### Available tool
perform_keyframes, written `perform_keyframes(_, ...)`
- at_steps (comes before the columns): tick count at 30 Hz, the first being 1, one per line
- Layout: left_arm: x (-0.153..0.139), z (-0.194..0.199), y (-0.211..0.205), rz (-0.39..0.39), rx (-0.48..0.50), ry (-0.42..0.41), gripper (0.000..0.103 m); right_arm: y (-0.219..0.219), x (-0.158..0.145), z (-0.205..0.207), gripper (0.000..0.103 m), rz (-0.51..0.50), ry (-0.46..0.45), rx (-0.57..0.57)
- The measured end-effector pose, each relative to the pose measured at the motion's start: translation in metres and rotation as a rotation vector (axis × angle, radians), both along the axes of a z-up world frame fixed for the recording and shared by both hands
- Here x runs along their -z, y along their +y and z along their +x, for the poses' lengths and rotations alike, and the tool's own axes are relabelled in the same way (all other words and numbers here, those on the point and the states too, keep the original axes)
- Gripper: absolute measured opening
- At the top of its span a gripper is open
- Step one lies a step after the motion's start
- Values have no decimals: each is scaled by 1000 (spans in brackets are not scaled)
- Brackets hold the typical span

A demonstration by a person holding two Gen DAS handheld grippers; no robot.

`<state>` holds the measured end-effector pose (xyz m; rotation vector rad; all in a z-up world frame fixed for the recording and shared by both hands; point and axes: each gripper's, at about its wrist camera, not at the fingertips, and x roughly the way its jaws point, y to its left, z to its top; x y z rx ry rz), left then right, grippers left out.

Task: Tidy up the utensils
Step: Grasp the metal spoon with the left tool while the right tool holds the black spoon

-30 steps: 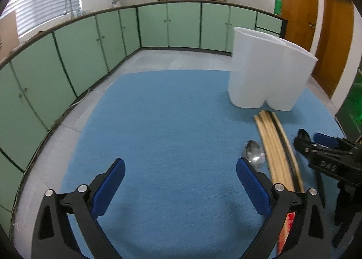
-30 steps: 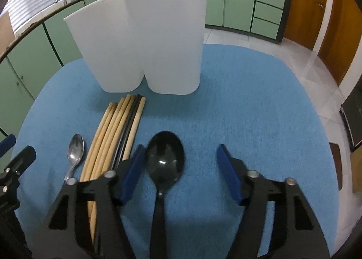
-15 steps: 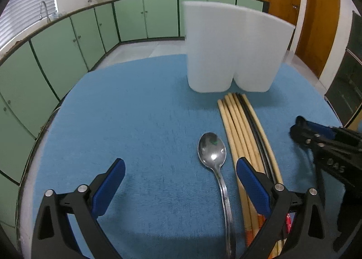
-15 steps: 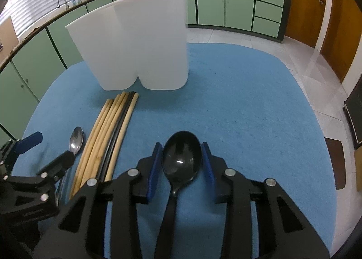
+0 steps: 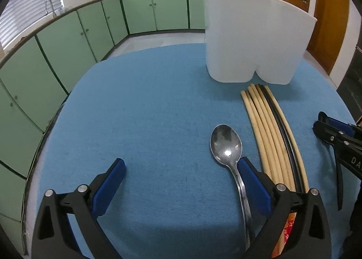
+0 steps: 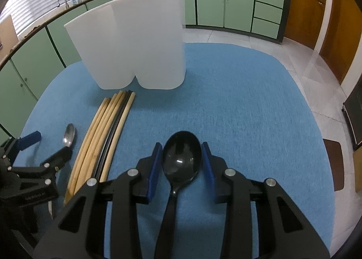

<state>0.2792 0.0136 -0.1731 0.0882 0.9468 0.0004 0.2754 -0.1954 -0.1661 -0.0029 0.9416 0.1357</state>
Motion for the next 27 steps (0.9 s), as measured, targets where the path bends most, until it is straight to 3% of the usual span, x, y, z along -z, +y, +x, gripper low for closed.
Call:
perform_keyframes(4,-7,-2,-9,1,22,-24,97,3,0,0,34,0,4,-4)
perform_keyframes(16,1,23,-21,-12,-7,15,93,3,-6,11,42,4,38,-15)
perform_keyframes(18,0,28,-13,-57,-6,23,86,5,-4,11,42,-5,44,-12)
perform_keyframes(25,-6,27,-22,-67,25,28,67,6,-9,19,44,24,96,17)
perform_keyframes(27,-8,28,-23,-72,34,22,50,5,-10,23,41,10,104,11)
